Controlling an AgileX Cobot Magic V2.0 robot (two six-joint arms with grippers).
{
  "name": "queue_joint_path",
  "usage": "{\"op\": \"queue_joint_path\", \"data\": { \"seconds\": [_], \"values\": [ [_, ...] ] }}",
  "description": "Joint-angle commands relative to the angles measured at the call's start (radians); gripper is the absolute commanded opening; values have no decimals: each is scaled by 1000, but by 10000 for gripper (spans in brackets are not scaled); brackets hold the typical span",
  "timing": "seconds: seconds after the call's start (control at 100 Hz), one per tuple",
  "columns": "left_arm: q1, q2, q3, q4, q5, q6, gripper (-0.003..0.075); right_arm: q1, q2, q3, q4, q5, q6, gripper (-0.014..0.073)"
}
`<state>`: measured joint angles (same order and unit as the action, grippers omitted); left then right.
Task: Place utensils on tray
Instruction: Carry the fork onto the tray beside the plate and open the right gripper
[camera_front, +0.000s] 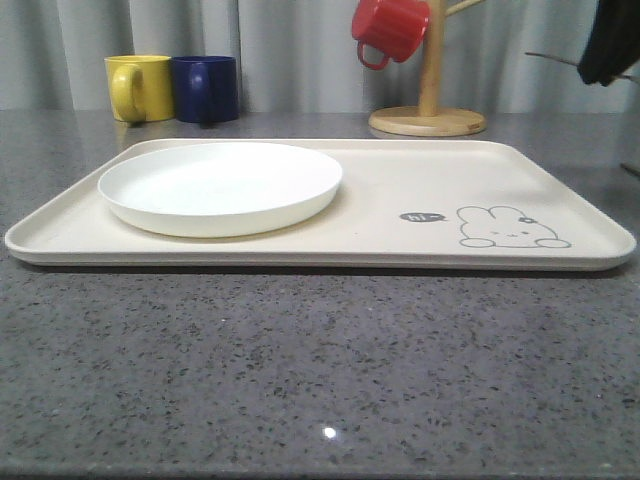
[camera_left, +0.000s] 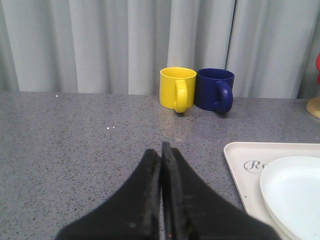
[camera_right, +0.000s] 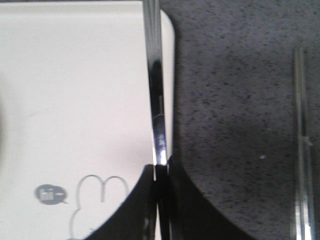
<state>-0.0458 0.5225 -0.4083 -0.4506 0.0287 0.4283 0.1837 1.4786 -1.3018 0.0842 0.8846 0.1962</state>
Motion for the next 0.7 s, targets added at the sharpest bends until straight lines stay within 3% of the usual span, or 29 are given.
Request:
{"op": "queue_joint_path", "data": {
  "seconds": [0.0,0.4,0.69],
  "values": [
    [1,2,-26,-7,-75,0,-18,61,-33,-46,-11,-36,74,4],
    [1,2,-26,-7,-75,0,-18,325,98,-55,-284,-160,535,4],
    [1,2,-26,-7,-75,0,-18,393,213,-144,-303,-162,581,4]
  ]
}}
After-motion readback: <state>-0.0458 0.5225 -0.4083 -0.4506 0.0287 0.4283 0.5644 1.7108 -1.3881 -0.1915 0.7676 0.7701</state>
